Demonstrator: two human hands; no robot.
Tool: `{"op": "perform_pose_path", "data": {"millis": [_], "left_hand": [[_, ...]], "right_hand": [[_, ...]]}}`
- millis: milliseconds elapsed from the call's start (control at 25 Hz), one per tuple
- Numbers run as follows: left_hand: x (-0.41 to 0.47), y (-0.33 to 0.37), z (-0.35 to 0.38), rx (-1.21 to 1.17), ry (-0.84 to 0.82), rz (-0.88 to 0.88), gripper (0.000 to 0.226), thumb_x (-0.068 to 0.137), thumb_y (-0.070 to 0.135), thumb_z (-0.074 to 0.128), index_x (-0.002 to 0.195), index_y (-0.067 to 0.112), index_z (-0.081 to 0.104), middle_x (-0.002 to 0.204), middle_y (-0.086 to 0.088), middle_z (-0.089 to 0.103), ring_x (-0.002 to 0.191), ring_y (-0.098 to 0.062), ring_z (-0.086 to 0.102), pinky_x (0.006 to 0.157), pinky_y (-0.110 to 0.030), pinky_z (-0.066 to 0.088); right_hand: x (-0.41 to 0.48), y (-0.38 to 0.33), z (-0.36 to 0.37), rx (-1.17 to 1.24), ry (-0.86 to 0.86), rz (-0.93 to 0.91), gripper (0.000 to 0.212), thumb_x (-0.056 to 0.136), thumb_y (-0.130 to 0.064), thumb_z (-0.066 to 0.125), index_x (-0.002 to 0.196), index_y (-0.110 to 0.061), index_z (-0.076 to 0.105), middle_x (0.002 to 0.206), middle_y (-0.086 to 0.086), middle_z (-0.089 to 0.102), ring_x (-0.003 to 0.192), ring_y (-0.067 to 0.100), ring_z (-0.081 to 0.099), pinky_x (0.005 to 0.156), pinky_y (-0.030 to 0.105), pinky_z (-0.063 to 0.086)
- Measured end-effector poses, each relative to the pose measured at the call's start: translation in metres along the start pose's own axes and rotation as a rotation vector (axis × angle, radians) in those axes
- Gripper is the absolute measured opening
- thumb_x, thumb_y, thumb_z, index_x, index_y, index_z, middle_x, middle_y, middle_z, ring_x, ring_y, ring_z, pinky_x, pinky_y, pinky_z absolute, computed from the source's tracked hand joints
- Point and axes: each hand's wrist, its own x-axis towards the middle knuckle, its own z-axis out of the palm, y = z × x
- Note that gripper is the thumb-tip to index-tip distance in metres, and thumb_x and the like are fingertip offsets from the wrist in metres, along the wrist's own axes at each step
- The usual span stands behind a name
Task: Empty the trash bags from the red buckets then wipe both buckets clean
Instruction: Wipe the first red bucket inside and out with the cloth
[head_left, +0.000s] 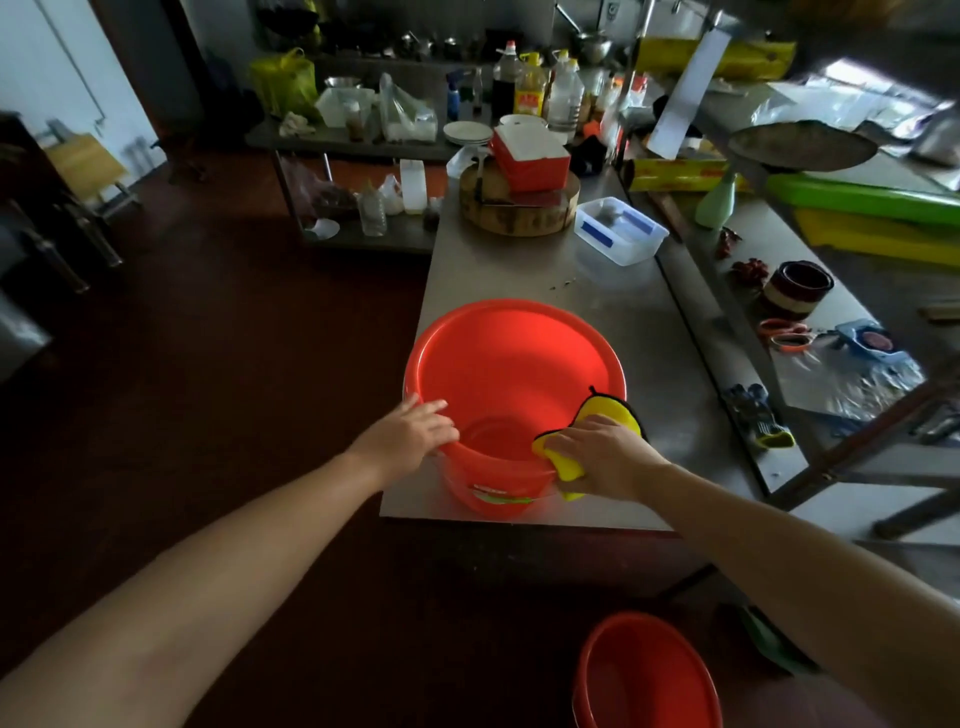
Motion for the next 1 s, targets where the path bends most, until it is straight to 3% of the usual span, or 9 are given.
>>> {"op": "perform_pose_path", "data": {"millis": [160,280,400,480,640,760,880,1000], "left_hand": [[0.006,-0.003,-0.001,0.201,-0.089,0.038,0.042,0.105,0.025,0.046,0.147,0.024,0.043,0.157,0.003,0.039,0.151,-0.019,0.023,0.124,-0.045,0.006],[0.01,0.036,0.011,0.123,-0.097,0.073,0.05,0.105,0.043,0.041,0.148,0.018,0.042,0.151,0.002,0.046,0.145,-0.016,0.034,0.125,-0.047,0.008],[0.011,0.065,0.024,0.027,0.035,0.123,0.038,0.104,0.038,0.046,0.133,0.014,0.056,0.131,0.001,0.062,0.129,-0.017,0.054,0.123,-0.042,0.017],[0.003,0.055,0.026,0.005,0.111,0.166,0.032,0.102,0.033,0.052,0.125,0.015,0.062,0.121,0.002,0.068,0.121,-0.016,0.06,0.12,-0.043,0.026],[-0.004,-0.006,0.013,-0.015,0.074,0.133,0.03,0.099,0.026,0.058,0.129,0.021,0.063,0.13,0.005,0.064,0.135,-0.016,0.049,0.124,-0.044,0.014],[0.004,-0.01,0.003,0.066,-0.008,0.117,0.042,0.102,0.04,0.041,0.136,0.019,0.057,0.139,0.003,0.058,0.141,-0.017,0.041,0.124,-0.043,0.006],[0.005,0.026,0.015,0.102,-0.02,0.133,0.061,0.1,0.053,0.027,0.14,0.014,0.051,0.138,0.0,0.058,0.134,-0.018,0.049,0.123,-0.046,0.017],[0.008,0.059,0.025,-0.011,0.12,0.082,0.039,0.103,0.038,0.045,0.132,0.015,0.058,0.124,0.002,0.066,0.12,-0.017,0.059,0.118,-0.046,0.028]], "right_hand": [[0.002,0.005,0.005,-0.026,-0.012,-0.026,0.069,0.089,-0.071,0.053,0.142,-0.028,0.053,0.131,-0.007,0.064,0.119,0.023,0.059,0.107,0.037,0.037],[0.01,-0.018,0.011,-0.05,0.081,0.001,0.074,0.088,-0.077,0.04,0.136,-0.023,0.058,0.121,-0.003,0.068,0.11,0.025,0.063,0.099,0.039,0.043],[0.021,-0.051,0.014,-0.018,0.229,0.0,0.078,0.085,-0.081,0.032,0.12,-0.019,0.064,0.102,-0.003,0.071,0.092,0.025,0.069,0.083,0.039,0.051],[0.017,-0.05,0.014,0.011,0.216,-0.01,0.074,0.084,-0.078,0.041,0.123,-0.019,0.063,0.102,-0.003,0.071,0.093,0.024,0.069,0.084,0.039,0.052],[-0.002,-0.003,0.005,-0.01,0.143,-0.032,0.071,0.084,-0.075,0.052,0.131,-0.023,0.063,0.111,-0.002,0.07,0.103,0.025,0.065,0.096,0.039,0.048],[0.006,-0.006,-0.002,-0.03,0.089,-0.025,0.071,0.086,-0.075,0.052,0.132,-0.022,0.062,0.115,-0.001,0.068,0.107,0.027,0.063,0.099,0.04,0.045],[0.017,-0.029,0.001,-0.113,0.203,-0.012,0.07,0.085,-0.076,0.05,0.122,-0.019,0.067,0.104,-0.001,0.07,0.096,0.026,0.066,0.089,0.038,0.051],[0.025,-0.051,0.004,-0.084,0.277,0.022,0.074,0.086,-0.078,0.04,0.119,-0.017,0.066,0.101,-0.002,0.07,0.093,0.025,0.067,0.085,0.038,0.052]]}}
